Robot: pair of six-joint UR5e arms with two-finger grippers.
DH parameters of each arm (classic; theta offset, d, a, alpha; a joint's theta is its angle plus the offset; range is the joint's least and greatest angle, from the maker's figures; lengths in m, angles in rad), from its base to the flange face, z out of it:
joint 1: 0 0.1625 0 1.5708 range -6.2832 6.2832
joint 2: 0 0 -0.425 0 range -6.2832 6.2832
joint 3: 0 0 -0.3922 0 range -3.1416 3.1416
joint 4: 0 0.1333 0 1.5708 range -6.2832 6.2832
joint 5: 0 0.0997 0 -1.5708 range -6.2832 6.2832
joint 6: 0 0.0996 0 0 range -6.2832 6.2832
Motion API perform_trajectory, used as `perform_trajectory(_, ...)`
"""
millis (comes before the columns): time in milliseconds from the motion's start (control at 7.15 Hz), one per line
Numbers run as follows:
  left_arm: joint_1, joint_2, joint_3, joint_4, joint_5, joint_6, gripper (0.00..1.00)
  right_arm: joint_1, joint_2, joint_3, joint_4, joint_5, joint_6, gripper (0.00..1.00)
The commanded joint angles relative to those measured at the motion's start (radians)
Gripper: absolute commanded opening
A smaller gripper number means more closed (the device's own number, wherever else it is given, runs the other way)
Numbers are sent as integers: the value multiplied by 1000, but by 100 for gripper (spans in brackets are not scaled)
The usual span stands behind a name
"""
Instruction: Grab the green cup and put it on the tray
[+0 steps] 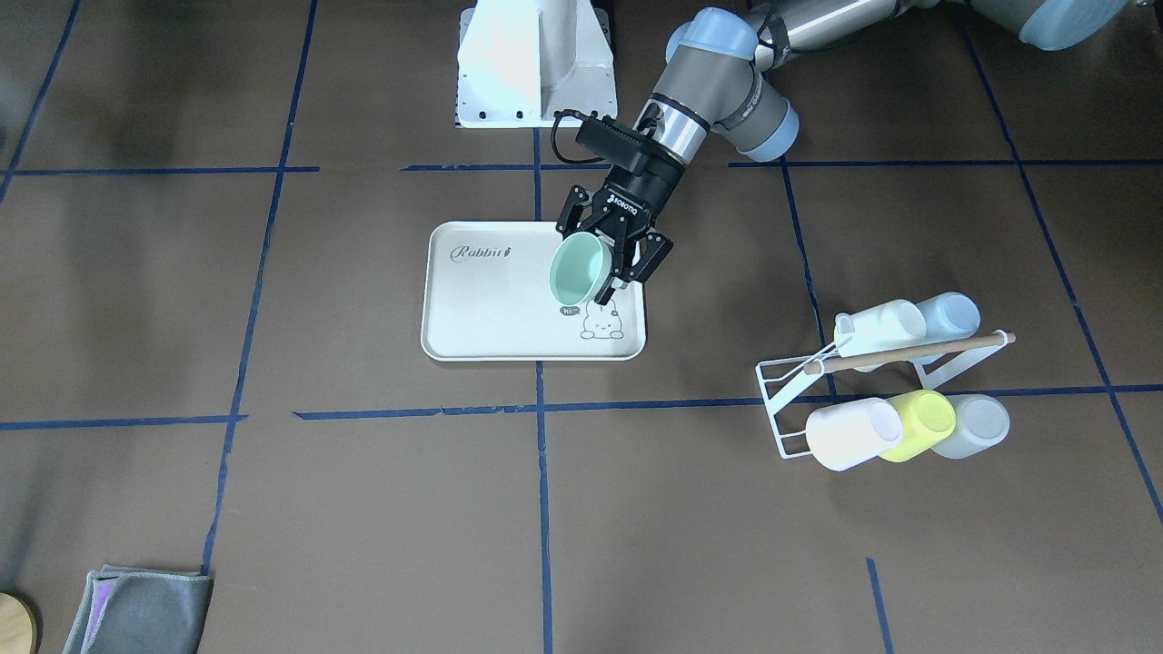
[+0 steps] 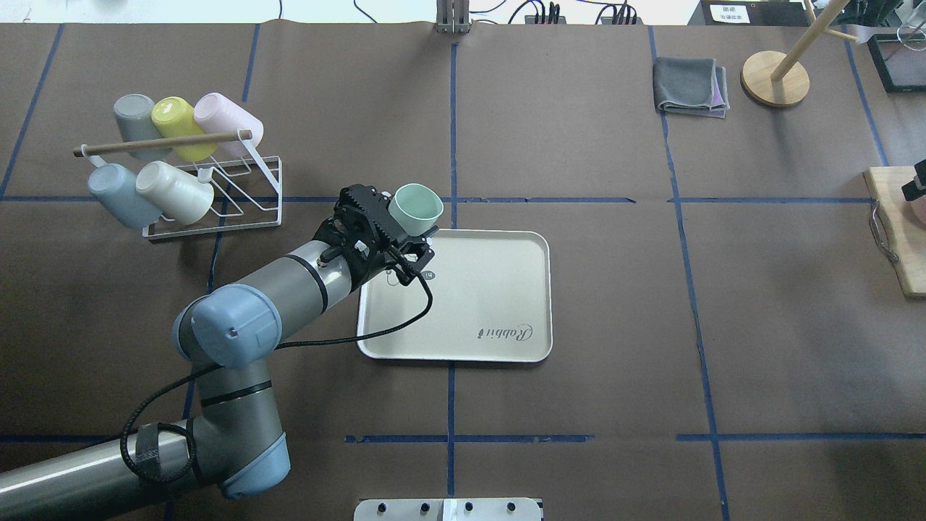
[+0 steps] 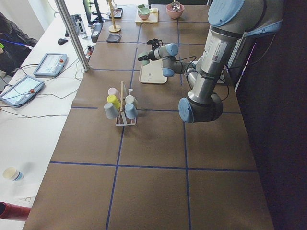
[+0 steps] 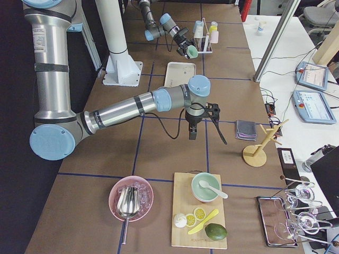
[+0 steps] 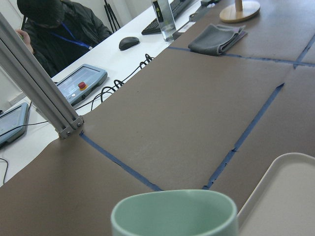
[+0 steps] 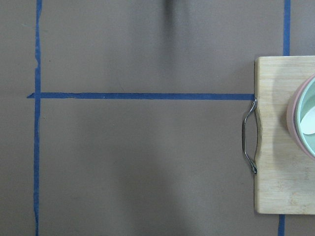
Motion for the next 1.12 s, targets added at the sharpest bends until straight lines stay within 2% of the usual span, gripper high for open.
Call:
perform_trajectory(0, 35, -29, 125, -190, 0, -22, 27, 1, -3, 2, 0, 0, -1, 100)
perform_trajectory(140, 46, -30, 169, -284, 2, -73, 27, 1, -3, 2, 0, 0, -1, 100)
perform_trajectory(420, 67, -123, 343, -449, 23, -160, 27, 1, -7, 4, 0, 2, -1, 100)
perform_trajectory(560, 77, -127, 375, -505, 29, -160, 27, 1, -9, 4, 0, 2, -1, 100)
perform_trajectory(840, 78, -136, 378, -502, 30, -160, 31, 1, -10, 2, 0, 2, -1, 100)
perform_trajectory(979, 78, -147, 390, -499, 30, -160, 39, 3, -12, 2, 0, 2, -1, 100)
